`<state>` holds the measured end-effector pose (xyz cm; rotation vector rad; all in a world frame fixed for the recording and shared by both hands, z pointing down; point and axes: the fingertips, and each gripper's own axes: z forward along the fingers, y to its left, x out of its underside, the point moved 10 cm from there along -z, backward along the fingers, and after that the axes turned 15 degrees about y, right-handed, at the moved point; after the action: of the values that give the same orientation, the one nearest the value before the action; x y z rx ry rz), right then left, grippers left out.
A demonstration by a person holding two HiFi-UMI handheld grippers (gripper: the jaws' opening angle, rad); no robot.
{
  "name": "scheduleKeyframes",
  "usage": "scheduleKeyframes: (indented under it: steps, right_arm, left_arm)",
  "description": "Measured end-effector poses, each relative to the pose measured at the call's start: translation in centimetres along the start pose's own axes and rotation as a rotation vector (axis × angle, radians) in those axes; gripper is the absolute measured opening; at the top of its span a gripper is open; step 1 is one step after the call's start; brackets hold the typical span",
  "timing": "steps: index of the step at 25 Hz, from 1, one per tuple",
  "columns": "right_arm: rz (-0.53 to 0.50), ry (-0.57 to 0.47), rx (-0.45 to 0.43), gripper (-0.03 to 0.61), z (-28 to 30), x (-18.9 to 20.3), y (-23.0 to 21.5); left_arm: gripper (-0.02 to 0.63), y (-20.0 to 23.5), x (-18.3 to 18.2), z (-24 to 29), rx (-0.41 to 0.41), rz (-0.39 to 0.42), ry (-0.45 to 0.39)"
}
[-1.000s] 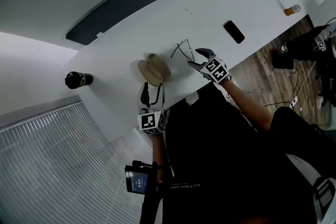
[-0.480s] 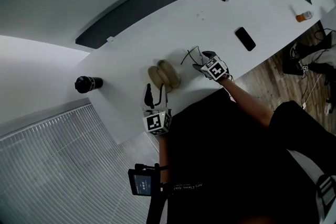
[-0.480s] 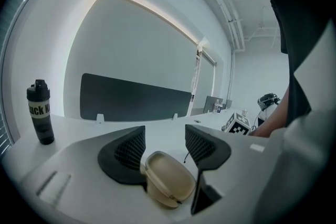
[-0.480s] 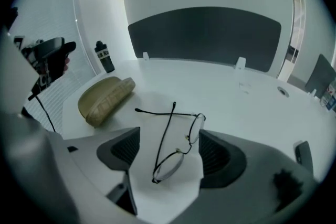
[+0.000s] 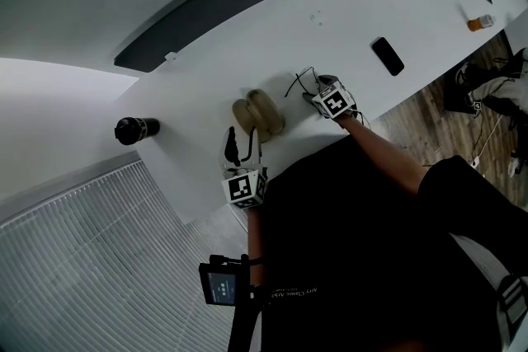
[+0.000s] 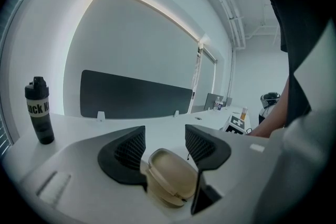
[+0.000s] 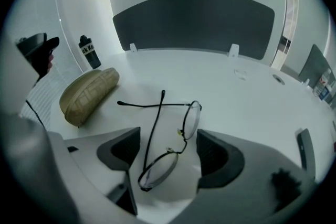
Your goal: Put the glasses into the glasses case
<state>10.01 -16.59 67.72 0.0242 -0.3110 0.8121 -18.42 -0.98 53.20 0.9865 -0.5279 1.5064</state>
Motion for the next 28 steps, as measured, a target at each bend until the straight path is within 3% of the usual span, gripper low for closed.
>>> scheduleKeyframes:
  steps: [7,18,22,28]
  right_arm:
    - [-0.022,-0.033,0.015,0.339,-0.1,0.4,0.1]
    - [-0.031,-0.031,0.025,0.33,0.1,0.5,-0.1]
    - [-0.034,-0.018,0.029,0.297,0.0,0.6,-0.1]
    - [-0.022,-0.014,0.027,0.191,-0.4,1.0,-0.7]
  left_arm:
    - [0.244,0.3,1.8,-0.2,-0.03,-0.015,0.002]
    - [0.242,0.3,1.1,-0.6,-0.033,-0.007,-0.016]
    - [0.242,0.5,1.1,-0.8,-0.045,-0.003,-0.003]
    - [0.242,0.5,1.5,-0.8,-0.051,-0.008,0.026]
